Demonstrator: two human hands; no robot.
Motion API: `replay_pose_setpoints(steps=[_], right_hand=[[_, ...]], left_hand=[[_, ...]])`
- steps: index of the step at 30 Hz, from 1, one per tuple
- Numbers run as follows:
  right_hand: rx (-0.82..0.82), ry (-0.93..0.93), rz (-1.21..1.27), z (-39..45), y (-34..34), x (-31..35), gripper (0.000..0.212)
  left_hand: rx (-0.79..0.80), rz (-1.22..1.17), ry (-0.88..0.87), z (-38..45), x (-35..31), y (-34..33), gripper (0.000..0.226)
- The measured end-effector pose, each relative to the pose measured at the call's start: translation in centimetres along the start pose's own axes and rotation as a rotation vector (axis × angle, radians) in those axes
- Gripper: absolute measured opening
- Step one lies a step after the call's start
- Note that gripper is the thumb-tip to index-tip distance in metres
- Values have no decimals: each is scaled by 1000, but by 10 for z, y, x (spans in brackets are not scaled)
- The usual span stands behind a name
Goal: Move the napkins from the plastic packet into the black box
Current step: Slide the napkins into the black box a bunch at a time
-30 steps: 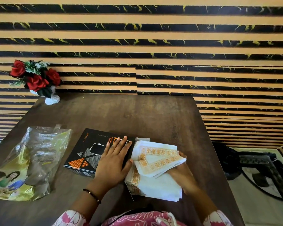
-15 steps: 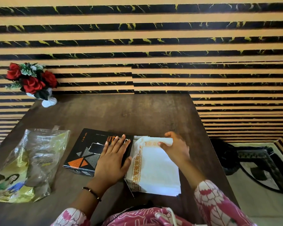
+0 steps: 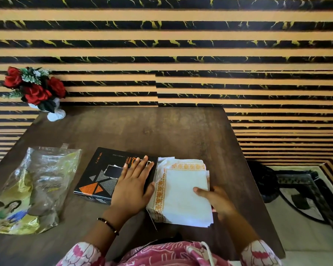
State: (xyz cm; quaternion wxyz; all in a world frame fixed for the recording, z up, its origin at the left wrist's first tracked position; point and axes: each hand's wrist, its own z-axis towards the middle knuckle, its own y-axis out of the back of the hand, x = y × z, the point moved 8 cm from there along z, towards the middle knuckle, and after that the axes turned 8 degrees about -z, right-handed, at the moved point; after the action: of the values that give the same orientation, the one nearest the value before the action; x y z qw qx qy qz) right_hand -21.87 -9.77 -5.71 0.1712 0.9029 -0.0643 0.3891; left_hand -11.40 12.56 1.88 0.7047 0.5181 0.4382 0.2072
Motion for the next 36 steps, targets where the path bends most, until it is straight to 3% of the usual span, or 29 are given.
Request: replay_pose_setpoints(steps=[3, 7, 12, 14, 18, 20, 30, 36], right_hand=[[73, 3, 111, -2, -4, 1, 23], [-21, 135, -44, -2, -2, 17, 39], [100, 335, -100, -18, -13, 45, 41], [170, 308, 6, -16, -14, 43, 45], [342, -34, 228, -1, -14, 11, 56], [392, -100, 236, 2, -14, 3, 60], [387, 255, 22, -8, -20, 42, 45], [355, 208, -24, -4, -18, 33, 45]], left_hand=[[-5, 4, -3, 0, 0, -1, 67], [-10, 2, 10, 1, 0, 0, 67], [-6, 1, 15, 1, 0, 0, 68], [-6, 5, 17, 1, 1, 0, 67], [0, 7, 23, 1, 2, -1, 66], [9, 9, 24, 2, 2, -2, 67], [11, 0, 33, 2, 0, 0, 68], [2, -3, 33, 3, 0, 0, 69]])
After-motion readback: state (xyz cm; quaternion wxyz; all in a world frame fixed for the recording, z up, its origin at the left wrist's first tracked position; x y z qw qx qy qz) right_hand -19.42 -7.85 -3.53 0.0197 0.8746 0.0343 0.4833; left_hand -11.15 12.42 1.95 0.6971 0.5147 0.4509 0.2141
